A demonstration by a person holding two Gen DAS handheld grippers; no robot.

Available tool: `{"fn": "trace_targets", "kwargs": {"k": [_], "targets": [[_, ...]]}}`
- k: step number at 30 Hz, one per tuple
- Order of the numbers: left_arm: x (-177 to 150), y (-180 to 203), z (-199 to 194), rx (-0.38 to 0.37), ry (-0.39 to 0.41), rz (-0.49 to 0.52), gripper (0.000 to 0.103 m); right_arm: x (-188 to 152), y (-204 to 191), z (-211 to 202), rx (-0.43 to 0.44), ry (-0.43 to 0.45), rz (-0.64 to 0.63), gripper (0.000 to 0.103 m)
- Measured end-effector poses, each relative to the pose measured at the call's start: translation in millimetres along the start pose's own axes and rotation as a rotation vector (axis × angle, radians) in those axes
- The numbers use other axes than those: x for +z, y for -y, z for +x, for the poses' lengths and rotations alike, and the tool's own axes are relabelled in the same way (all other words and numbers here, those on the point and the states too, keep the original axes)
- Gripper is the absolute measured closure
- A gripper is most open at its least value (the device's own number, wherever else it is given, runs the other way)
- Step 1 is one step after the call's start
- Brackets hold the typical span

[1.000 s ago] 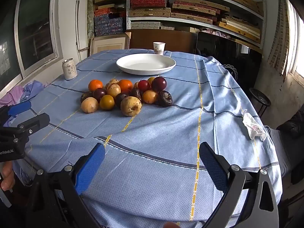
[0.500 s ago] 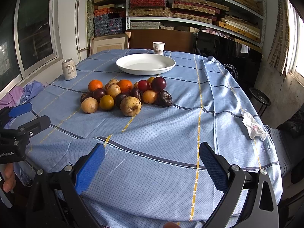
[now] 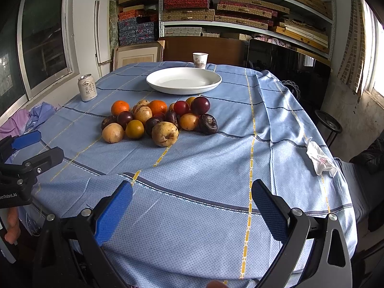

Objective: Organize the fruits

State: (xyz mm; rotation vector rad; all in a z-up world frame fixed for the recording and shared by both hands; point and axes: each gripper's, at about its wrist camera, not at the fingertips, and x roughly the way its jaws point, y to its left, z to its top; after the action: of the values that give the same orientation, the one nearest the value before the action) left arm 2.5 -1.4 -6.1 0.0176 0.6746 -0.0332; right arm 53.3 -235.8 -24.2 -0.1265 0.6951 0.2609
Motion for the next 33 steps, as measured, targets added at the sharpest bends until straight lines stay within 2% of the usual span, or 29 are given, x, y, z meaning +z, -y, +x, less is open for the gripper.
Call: {"fn": "trace_targets", "kwargs": {"k": [25,33], "targets": [[-2,-8,3,0.017,-0.001,-0.046,0.005,-1,-1,2,0.001,-0.001,0.004,0.003],[-2,-12,5,-0.006,-0.017,-0.069,0.005,0,0,1,0.002,-0.002,0.003,0.003]]}}
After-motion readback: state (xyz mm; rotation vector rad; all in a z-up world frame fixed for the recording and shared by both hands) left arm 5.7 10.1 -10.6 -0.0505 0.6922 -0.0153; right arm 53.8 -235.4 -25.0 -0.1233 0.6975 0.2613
